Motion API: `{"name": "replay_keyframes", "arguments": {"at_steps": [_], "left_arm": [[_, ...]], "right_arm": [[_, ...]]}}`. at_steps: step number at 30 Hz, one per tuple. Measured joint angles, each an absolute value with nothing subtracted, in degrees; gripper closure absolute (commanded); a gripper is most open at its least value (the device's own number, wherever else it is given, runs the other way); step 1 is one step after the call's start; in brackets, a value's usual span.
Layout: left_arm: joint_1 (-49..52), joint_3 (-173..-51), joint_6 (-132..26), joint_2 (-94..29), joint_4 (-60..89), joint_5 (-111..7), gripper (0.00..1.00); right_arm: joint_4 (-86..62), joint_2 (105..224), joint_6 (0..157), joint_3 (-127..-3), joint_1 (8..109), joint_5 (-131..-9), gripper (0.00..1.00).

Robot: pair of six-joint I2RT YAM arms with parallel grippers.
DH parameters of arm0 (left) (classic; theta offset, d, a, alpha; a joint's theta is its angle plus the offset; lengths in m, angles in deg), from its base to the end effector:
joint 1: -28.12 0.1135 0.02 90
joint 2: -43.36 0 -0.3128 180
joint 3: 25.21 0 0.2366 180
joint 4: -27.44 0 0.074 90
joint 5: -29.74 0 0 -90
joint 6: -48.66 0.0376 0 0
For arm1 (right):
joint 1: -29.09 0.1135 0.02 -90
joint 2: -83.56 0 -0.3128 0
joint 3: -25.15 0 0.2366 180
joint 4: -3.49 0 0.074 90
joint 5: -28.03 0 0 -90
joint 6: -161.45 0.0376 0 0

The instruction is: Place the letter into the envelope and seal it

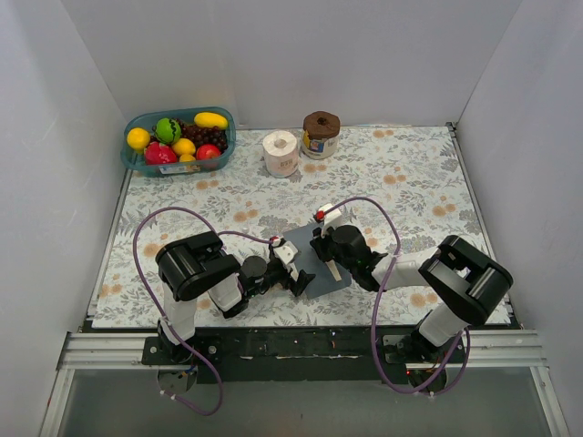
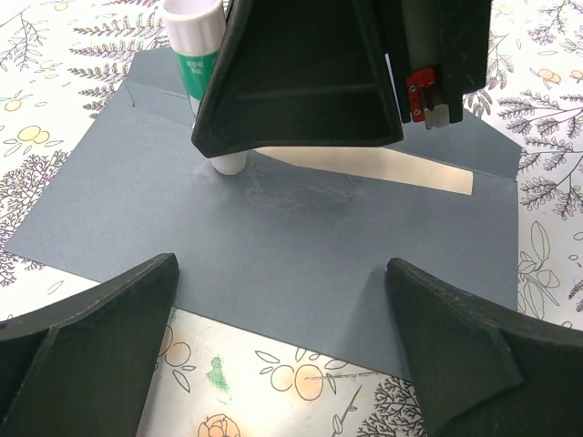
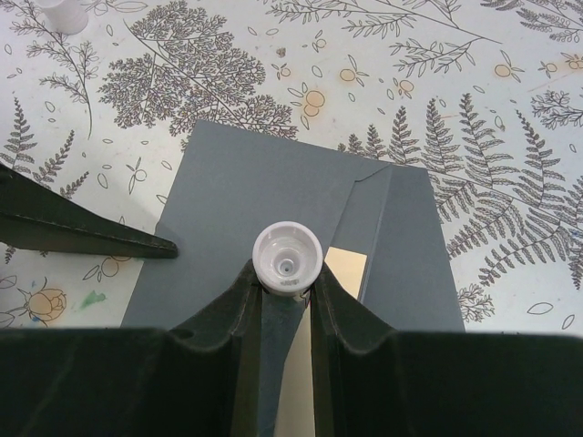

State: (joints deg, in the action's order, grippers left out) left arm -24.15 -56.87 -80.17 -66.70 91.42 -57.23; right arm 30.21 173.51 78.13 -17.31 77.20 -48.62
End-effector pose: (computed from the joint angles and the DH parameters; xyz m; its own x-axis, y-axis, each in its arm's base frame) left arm 0.1715 -0.2250 0.1478 -0.6336 -0.2043 -0.7462 0.5441 0.5680 -0.6175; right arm 0.1954 0.2049 0.2127 -0.3027 -0.1679 -0.9382 -0.5487 0.8356 0.0274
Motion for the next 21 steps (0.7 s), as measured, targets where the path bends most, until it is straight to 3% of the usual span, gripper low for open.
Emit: {"name": "replay_keyframes", "arguments": {"at_steps": [17,21], "left_arm": [[-23.84,-56.91,-80.52,-66.70,91.44,-57.06,0.02],[-23.73,-57.07,-80.76,-66.72,91.38,-56.75,0.07]], "right_arm": [[31.65,173.49,79.74,-15.83,79.13,-47.09,0.99],[31.59,173.16,80.23,-15.50,79.37,-45.96,0.99]]}}
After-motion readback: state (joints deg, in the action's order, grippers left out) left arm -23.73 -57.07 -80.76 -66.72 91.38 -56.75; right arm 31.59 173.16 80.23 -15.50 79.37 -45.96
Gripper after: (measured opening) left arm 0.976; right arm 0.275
